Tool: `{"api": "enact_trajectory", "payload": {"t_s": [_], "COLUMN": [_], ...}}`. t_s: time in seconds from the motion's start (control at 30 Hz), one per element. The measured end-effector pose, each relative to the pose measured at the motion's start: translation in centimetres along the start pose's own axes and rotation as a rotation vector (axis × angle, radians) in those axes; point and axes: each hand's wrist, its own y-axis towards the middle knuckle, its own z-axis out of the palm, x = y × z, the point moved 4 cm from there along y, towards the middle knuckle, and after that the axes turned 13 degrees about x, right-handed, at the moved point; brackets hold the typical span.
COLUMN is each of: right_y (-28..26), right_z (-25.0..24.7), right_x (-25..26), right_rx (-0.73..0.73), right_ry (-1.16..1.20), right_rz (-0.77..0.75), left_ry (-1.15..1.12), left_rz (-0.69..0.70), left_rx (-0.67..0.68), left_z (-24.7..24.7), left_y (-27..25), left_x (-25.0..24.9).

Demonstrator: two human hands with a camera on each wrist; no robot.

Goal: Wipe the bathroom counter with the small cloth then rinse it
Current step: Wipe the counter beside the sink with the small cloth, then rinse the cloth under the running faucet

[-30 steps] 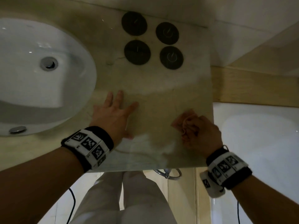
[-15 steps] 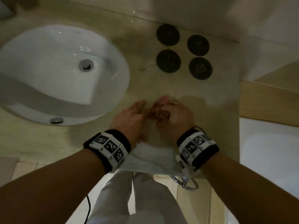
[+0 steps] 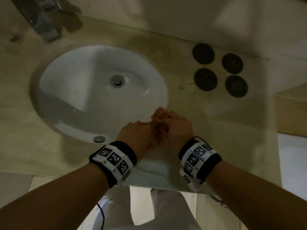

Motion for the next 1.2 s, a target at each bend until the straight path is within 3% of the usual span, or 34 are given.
{"api": "enact_trajectory", "payload": {"t_s": [0.07,0.1,0.27,0.43,0.53,0.63,0.8,0.93,1.2], "right_y": [-0.7,1.5,4.1,9.4,12.5,15.2,20.1,24.6,27.8], "right_z": [0.8,1.5,1.4,0.2,0.0,0.1,-1.7,-6.0,-7.7], "right_x": [1.0,4.7,8.8,14.0,15.2,16.3,19.1,22.2,25.0], "right_rx": [0.047,0.049,0.011,-0.025,-0.013,0.094,0.306,0.160,0.142], "right_ry": [-0.032,-0.031,0.085,0.404,0.437,0.465,0.361,0.345,0.333], "right_rz": [-0.003,0.006,-0.031,-0.087,-0.110,-0.190,-0.304,-0.366,-0.403], "left_ry": [-0.084,-0.133,-0.258,-0.874,-1.195,-1.366,-1.369,-1.342,-1.326], "left_rz": [0.021,0.043,0.052,0.021,0.047,0.032,-0.114,-0.184,-0.189], "left_rx": [0.033,-0.004,-0.100,-0.226,-0.272,-0.266,-0.393,-0.461,-0.612], "left_z": [0.0,-1.3,-3.4,-5.1,-5.2,-5.2,-6.2,-6.8,-9.3], "left_y": [-0.6,-1.6,-3.0,-2.7,-2.2,-1.3,-1.0,-0.7,1.1], "left_x": [1.3,5.9,11.3,17.6,19.4,20.8,24.1,25.7,26.5]}}
